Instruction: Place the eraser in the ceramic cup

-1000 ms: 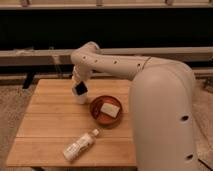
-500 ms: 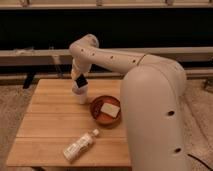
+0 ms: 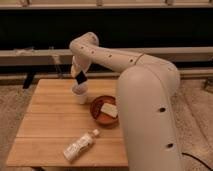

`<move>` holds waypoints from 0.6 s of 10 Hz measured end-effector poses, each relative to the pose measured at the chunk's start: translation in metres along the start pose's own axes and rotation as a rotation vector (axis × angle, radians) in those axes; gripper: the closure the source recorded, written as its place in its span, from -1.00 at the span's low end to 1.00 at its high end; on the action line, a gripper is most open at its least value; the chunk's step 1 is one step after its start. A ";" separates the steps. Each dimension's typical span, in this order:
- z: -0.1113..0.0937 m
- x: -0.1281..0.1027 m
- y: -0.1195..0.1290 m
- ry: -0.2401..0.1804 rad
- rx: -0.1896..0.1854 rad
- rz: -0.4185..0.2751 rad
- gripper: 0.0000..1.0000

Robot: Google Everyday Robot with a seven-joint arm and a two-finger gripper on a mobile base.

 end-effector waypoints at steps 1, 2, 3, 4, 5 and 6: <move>0.002 0.000 -0.001 -0.002 -0.001 0.004 0.95; 0.006 0.007 0.003 0.012 -0.002 0.006 0.95; 0.009 0.011 0.008 0.017 -0.006 0.008 0.95; 0.012 0.011 0.016 0.018 -0.010 0.007 0.95; 0.014 0.008 0.023 0.015 -0.018 0.003 0.95; 0.017 0.009 0.022 0.015 -0.019 0.005 0.95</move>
